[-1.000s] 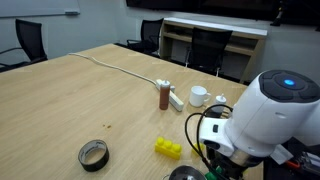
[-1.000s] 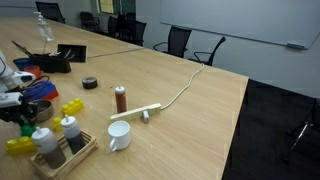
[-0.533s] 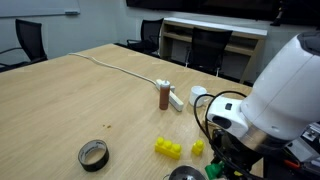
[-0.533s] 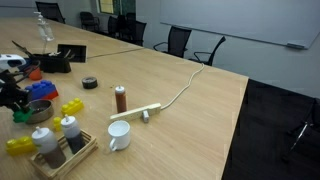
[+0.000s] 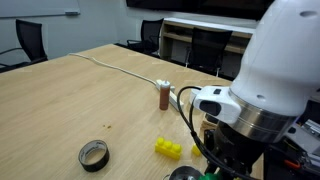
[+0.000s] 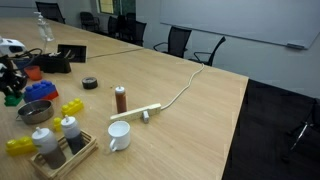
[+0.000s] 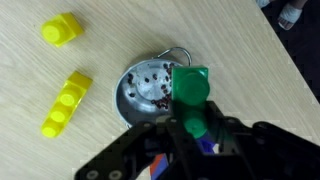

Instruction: Pick the green block on the table and put it on top of the blue block

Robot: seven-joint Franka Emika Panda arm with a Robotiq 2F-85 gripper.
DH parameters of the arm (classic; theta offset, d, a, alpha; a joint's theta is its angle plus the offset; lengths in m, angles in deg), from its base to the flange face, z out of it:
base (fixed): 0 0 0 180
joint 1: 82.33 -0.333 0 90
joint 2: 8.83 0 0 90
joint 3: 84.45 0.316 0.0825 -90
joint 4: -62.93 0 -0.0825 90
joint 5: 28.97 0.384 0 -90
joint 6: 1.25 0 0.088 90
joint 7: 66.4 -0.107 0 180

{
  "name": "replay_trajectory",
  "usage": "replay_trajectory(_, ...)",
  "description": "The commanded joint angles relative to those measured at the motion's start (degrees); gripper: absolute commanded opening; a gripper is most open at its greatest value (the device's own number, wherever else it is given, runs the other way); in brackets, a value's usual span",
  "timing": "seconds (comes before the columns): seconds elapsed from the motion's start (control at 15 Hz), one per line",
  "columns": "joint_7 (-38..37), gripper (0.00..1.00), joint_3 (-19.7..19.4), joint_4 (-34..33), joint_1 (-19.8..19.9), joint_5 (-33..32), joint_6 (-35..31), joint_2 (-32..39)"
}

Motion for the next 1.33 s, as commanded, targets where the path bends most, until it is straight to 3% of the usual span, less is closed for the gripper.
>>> replay_trajectory(0.0,4.74,0.07,1.79,-6.08,3.5,3.64,7.04,1.68)
replay_trajectory(0.33,3.92,0.07,-0.45,-14.69,4.26,1.52,13.83,6.31)
replay_trajectory(0.73,-0.42,0.07,-2.99,-24.73,1.67,-2.06,16.14,13.45)
replay_trajectory(1.0,-2.08,0.07,-3.28,-30.51,0.33,-2.56,21.67,16.73)
replay_trajectory(1.07,-1.12,0.3,-2.84,-27.52,1.07,-1.87,17.9,15.35)
replay_trajectory(1.27,-1.33,0.3,-2.95,-29.41,0.62,-1.84,19.62,16.55)
